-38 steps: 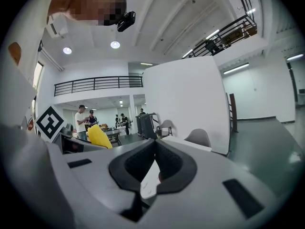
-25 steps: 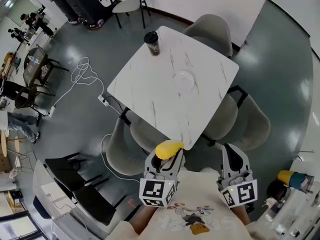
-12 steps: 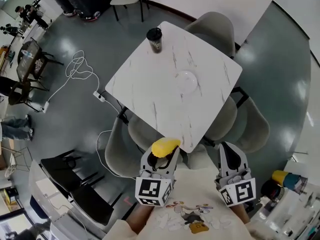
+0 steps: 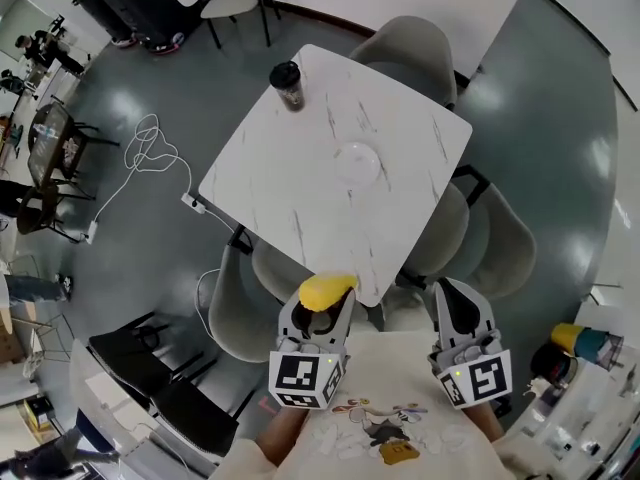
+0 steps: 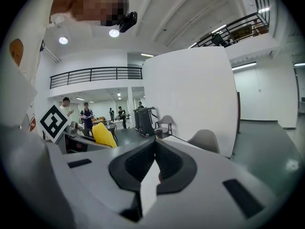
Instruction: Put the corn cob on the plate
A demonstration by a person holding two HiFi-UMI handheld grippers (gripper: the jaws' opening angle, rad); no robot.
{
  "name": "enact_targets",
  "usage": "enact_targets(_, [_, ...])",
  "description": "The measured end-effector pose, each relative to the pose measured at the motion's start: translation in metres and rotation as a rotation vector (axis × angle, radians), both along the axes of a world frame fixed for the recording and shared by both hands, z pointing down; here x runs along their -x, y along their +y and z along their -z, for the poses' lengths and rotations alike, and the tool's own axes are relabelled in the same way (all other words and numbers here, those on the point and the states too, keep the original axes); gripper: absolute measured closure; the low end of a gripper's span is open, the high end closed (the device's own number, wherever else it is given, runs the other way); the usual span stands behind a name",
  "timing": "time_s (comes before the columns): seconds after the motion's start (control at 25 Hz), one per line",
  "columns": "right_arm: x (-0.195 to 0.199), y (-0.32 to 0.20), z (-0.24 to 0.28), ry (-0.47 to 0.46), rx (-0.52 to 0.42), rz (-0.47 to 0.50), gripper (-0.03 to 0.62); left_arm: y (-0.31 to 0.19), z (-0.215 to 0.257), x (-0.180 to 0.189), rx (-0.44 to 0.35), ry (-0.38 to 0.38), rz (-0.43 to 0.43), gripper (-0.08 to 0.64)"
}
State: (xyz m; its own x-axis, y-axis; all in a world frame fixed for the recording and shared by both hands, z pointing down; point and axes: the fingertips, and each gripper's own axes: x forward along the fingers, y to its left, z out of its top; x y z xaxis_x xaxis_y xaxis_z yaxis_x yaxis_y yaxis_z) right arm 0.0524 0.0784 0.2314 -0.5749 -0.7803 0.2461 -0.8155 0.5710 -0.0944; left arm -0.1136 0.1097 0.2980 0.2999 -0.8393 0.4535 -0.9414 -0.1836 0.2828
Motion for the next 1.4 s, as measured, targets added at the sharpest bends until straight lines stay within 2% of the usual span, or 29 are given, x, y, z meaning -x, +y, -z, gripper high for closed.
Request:
enact_targets(0.16, [-0.011,-0.001,-0.004,0.004,0.009,-0.026,0.588,-0.009,-0.002,-0.005,0.003,-0.008,-0.02,0.317])
enact_targets(0.52, [-0.022,-0.036,-0.013,-0.013,0.013,0.011,0.588,-0.044,-0.018,-0.011,0.034,-0.071,-0.013,0.317])
enact_targets(0.84, [-0.023,-0.076,-0.014,-0.067,0.046,0.074,0.588,-0.082,-0.025,-0.011,0.053,-0.112,0.042,0.316])
enact_targets(1.0, [-0.02,-0.093,-0.019,-0.063,0.054,0.115,0.588,-0.1,-0.033,-0.012,0.075,-0.122,0.055,0.316])
enact_targets(1.24, [-0.015,-0.115,-0.031,-0.057,0.068,0.199,0.588,-0.122,-0.047,-0.017,0.103,-0.123,0.061,0.316])
enact_targets(1.4, [-0.013,-0.131,-0.042,-0.065,0.095,0.216,0.588,-0.135,-0.054,-0.02,0.118,-0.109,0.055,0.316])
